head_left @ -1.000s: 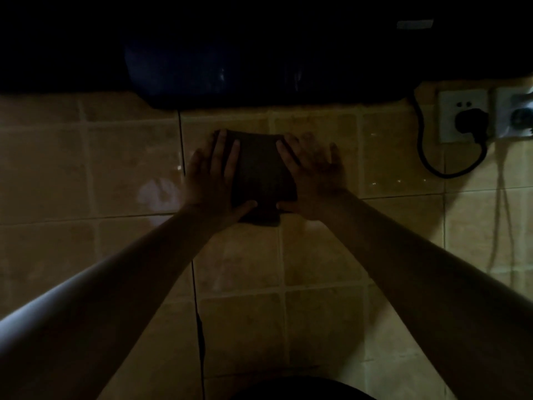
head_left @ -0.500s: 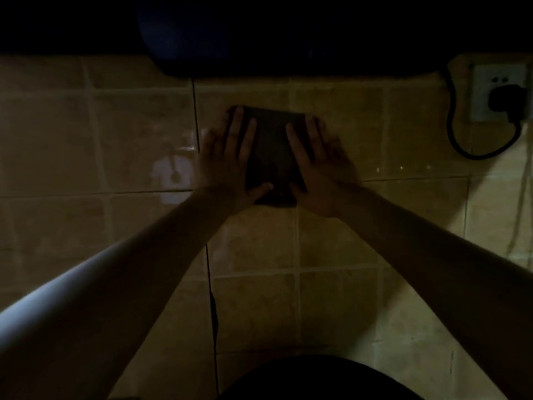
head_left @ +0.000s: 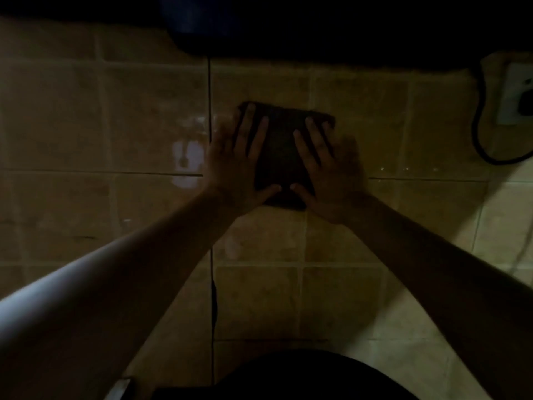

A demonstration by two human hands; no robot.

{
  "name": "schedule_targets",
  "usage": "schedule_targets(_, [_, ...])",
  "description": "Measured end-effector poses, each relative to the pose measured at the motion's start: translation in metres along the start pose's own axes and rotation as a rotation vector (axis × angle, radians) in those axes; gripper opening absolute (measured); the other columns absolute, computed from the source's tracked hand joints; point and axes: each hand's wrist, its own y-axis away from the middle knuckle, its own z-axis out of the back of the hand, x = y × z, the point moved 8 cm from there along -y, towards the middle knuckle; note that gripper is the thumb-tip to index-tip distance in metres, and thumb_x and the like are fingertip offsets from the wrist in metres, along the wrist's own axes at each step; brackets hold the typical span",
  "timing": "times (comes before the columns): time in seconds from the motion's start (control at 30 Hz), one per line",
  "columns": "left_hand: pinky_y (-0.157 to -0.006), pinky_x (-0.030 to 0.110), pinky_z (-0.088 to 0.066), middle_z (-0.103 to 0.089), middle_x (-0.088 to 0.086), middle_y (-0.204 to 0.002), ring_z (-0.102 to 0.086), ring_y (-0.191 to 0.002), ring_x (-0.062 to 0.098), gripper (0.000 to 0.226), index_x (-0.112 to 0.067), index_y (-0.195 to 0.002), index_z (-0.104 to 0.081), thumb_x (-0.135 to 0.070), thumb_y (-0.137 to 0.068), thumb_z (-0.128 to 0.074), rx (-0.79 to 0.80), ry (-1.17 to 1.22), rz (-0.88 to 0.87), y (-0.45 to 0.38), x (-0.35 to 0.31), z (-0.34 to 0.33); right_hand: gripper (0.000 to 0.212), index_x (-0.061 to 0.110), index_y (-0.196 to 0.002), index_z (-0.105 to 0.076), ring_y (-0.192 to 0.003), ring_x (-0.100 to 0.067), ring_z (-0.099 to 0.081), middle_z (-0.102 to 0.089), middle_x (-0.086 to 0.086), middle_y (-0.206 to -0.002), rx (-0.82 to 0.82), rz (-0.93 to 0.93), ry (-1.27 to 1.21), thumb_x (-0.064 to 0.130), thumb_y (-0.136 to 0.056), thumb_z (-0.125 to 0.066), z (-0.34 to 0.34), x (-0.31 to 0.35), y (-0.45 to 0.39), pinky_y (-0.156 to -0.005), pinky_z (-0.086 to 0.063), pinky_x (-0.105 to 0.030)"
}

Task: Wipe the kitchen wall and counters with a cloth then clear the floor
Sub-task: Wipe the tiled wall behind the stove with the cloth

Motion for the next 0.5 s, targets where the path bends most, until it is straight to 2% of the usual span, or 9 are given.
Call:
schedule_targets(0.1, [-0.116, 0.046, 0.0, 0.019, 0.017, -0.155, 0.012, -0.145, 0.031, 0.103, -0.012, -0.146, 0.021, -0.074, -0.076, -0.023, 0.013, 0.023, 0.007, 0.002, -0.003, 0.0, 0.083, 0.014, -0.149, -0.022, -0.142, -0.031, -0.019, -0.019, -0.012, -0.157, 0.024, 0.023, 0.022, 0.062, -0.082, -0.027, 0.0, -0.003, -0.001, -0.104, -0.024, -0.063])
schedule_targets(0.2, [-0.115, 0.043, -0.002, 0.021, 0.015, -0.155, 0.012, -0.145, 0.029, 0.103, -0.014, -0.146, 0.02, -0.073, -0.08, -0.031, 0.023, 0.004, 0.062, 0.005, -0.008, -0.001, 0.082, 0.016, -0.15, -0.022, -0.144, -0.03, -0.019, -0.017, -0.009, -0.158, 0.016, 0.062, 0.008, 0.062, -0.081, -0.025, -0.001, -0.008, -0.001, -0.106, -0.021, -0.062])
schedule_targets(0.33, [-0.115, 0.043, -0.001, 0.021, 0.013, -0.155, 0.014, -0.145, 0.027, 0.103, -0.016, -0.146, 0.02, -0.073, -0.079, -0.032, 0.05, 0.024, 0.156, 0.007, -0.016, -0.001, 0.082, 0.023, -0.152, -0.006, -0.147, -0.025, -0.002, 0.002, -0.003, -0.16, 0.006, 0.159, -0.01, 0.059, -0.087, -0.042, 0.006, -0.017, -0.003, -0.112, -0.005, -0.058])
schedule_targets(0.4, [-0.115, 0.042, -0.001, 0.021, 0.013, -0.155, 0.014, -0.145, 0.027, 0.103, -0.015, -0.146, 0.02, -0.074, -0.078, -0.031, 0.07, -0.002, 0.197, 0.005, -0.019, 0.002, 0.084, 0.025, -0.151, 0.002, -0.147, -0.021, 0.006, 0.01, 0.001, -0.159, 0.009, 0.196, -0.008, 0.058, -0.088, -0.043, 0.01, -0.025, -0.006, -0.112, 0.003, -0.056])
schedule_targets(0.5, [-0.114, 0.041, -0.001, 0.014, 0.015, -0.156, 0.009, -0.146, 0.029, 0.104, -0.014, -0.148, 0.014, -0.078, -0.073, -0.018, 0.028, 0.027, 0.195, -0.003, -0.03, 0.01, 0.084, 0.027, -0.151, 0.005, -0.147, -0.019, 0.009, 0.013, 0.003, -0.159, -0.005, 0.225, 0.007, 0.059, -0.089, -0.041, 0.017, -0.04, -0.009, -0.112, 0.003, -0.056])
